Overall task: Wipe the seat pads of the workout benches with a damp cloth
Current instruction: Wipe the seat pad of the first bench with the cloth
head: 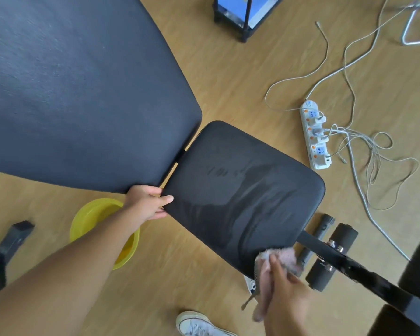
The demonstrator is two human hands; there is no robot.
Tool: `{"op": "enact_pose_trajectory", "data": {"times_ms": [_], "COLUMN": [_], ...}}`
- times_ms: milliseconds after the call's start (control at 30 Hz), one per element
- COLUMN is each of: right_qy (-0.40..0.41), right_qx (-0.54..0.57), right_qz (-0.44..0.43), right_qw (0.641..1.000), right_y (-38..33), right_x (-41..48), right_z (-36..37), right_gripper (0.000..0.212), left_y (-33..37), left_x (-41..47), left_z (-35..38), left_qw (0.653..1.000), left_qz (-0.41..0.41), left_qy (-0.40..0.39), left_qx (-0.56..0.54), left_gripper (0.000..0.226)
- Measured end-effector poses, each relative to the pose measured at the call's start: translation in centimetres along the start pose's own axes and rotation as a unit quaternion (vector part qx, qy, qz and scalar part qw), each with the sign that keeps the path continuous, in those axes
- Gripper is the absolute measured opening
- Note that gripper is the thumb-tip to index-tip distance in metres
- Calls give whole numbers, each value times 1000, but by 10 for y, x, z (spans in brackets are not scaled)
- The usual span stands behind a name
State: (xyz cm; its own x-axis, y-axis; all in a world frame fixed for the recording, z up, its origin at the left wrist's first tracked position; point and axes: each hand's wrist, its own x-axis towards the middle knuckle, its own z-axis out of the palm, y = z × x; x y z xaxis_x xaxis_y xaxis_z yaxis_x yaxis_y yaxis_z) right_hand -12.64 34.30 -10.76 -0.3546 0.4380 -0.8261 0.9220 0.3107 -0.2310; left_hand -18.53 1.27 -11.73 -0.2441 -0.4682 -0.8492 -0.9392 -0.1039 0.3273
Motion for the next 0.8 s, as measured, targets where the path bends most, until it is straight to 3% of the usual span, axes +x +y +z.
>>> {"op": "enact_pose_trajectory", "data": {"times_ms": [100, 167, 233, 333, 433, 633, 800], "right_qy": [-92, -138, -134, -130, -202, -191, -94], "right_qx": [185, 204, 273, 293, 376, 342, 236], "right_qz": [66, 57, 92, 137, 162, 154, 110], "right_qw": [976, 967, 948, 937, 890, 907, 961], "right_y": [20, 14, -11, -45, -69, -57, -6], "right_x": [-49, -65, -76, -87, -92, -69, -38], "right_z": [41, 78, 114, 158, 191, 186, 107], "right_gripper": [45, 42, 28, 37, 39, 39, 50], "left_y": [-2, -4, -7, -8, -11, -14, -17], "left_x": [1, 3, 8, 13, 17, 22, 20], "left_z": [-1, -2, -1, -1, -2, -1, -1], "left_qw": [1000, 1000, 999, 994, 992, 990, 992], "left_qz": [1, 7, 20, 51, 62, 62, 65], "left_qy": [4, 6, 16, 33, 33, 42, 42], "left_qx": [16, 24, 42, 90, 100, 121, 102], "left_gripper": [58, 58, 59, 62, 59, 63, 61]}}
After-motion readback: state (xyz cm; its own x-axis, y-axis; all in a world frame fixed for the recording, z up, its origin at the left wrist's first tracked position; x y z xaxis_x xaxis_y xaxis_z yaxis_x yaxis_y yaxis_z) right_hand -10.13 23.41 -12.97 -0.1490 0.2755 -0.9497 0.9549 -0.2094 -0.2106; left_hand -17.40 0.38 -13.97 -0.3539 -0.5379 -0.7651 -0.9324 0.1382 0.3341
